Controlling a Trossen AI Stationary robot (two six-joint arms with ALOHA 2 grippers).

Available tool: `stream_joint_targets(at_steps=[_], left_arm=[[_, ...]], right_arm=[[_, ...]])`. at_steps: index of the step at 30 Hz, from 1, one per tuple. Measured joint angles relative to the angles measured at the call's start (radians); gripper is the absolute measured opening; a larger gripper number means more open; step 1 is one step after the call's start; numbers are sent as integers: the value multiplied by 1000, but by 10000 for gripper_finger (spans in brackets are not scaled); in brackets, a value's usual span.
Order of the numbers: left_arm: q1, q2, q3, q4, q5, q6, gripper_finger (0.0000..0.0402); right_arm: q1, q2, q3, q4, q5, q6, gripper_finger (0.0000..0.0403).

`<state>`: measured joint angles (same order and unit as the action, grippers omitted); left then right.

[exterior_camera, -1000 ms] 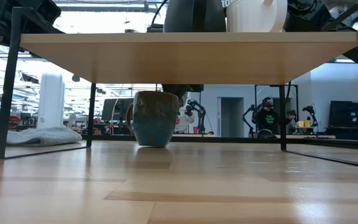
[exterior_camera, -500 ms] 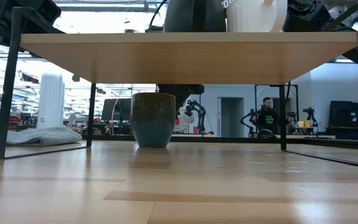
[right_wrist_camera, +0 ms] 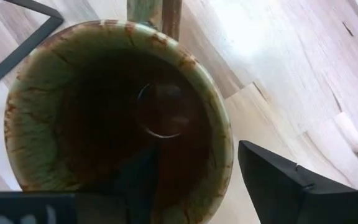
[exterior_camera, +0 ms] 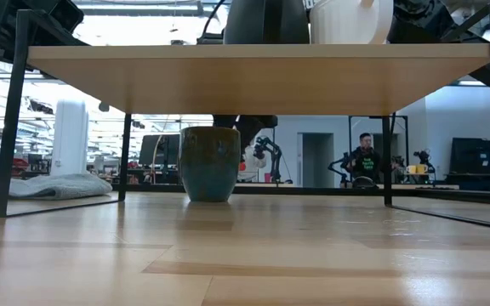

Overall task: Stack small to large cups/mugs on shelf
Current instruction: Put the brown mug on the shelf

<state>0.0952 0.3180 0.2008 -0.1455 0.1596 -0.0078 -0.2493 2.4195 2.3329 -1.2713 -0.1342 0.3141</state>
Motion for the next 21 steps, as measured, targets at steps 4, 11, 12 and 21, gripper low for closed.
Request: stream_joint_targets(at_steps=[4, 11, 12, 21], left_arm=[[0, 0, 0, 0, 0, 0, 263], [0, 0, 0, 0, 0, 0, 263], [0, 0, 0, 0, 0, 0, 263], [0, 0, 0, -2, 0, 0, 263]], right_arm=[[-1, 0, 1, 1, 0, 28, 240], [-2, -2, 1, -3, 1, 21, 240], [-2, -2, 1, -3, 1, 20, 240], [-2, -38, 21, -7, 5, 19, 240]])
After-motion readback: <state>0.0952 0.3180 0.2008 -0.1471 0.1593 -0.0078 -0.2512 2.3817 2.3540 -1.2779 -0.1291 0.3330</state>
